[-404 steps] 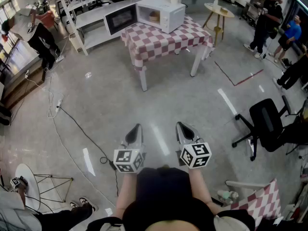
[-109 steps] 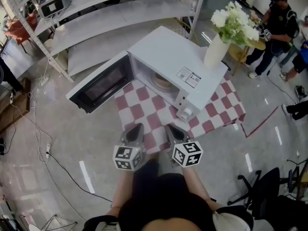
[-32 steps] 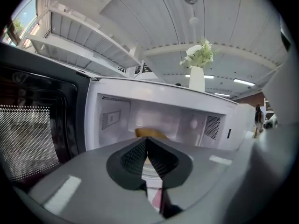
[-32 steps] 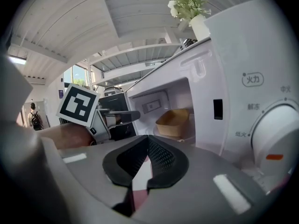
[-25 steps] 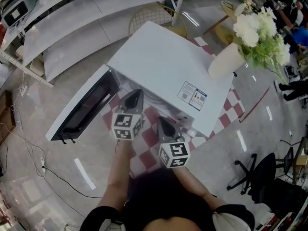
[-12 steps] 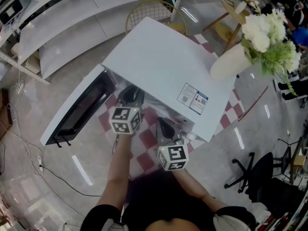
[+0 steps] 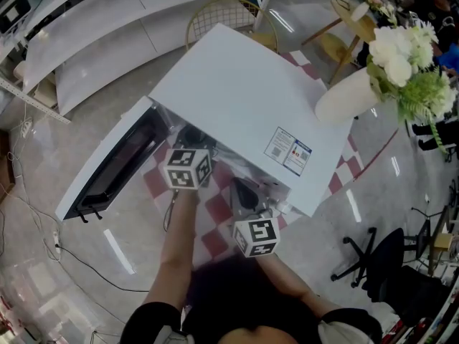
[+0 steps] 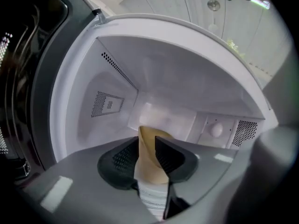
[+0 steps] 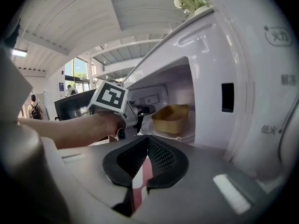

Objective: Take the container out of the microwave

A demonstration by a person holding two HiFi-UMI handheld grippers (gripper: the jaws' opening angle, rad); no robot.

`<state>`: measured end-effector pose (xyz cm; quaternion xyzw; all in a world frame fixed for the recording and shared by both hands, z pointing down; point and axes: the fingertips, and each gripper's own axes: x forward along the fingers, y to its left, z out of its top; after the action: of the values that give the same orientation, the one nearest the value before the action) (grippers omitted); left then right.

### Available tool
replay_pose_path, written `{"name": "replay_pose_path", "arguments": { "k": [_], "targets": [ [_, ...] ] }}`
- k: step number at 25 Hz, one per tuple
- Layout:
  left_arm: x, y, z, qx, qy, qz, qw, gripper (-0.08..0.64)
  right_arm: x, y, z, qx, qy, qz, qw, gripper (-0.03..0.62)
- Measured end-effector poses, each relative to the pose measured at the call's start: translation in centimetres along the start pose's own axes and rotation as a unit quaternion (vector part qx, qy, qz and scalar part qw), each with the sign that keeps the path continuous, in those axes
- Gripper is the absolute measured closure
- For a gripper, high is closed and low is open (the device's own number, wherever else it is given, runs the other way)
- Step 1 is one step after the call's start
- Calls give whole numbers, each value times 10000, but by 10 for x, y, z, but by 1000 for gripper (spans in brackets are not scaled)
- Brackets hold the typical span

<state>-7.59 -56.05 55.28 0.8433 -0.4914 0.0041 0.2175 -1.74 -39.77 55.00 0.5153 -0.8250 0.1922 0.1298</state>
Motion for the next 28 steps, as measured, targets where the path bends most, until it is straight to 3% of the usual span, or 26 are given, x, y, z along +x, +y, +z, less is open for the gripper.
{"name": "replay_pose_path", "arguments": {
  "k": [18, 28],
  "targets": [
    [19, 2, -13, -68, 369, 58, 9993, 434, 0, -7, 0, 70, -9, -13, 10000, 592],
    [18, -6, -16, 10, 492, -28, 9988, 526, -1, -7, -1, 88, -16, 10, 10000, 592]
  ]
}}
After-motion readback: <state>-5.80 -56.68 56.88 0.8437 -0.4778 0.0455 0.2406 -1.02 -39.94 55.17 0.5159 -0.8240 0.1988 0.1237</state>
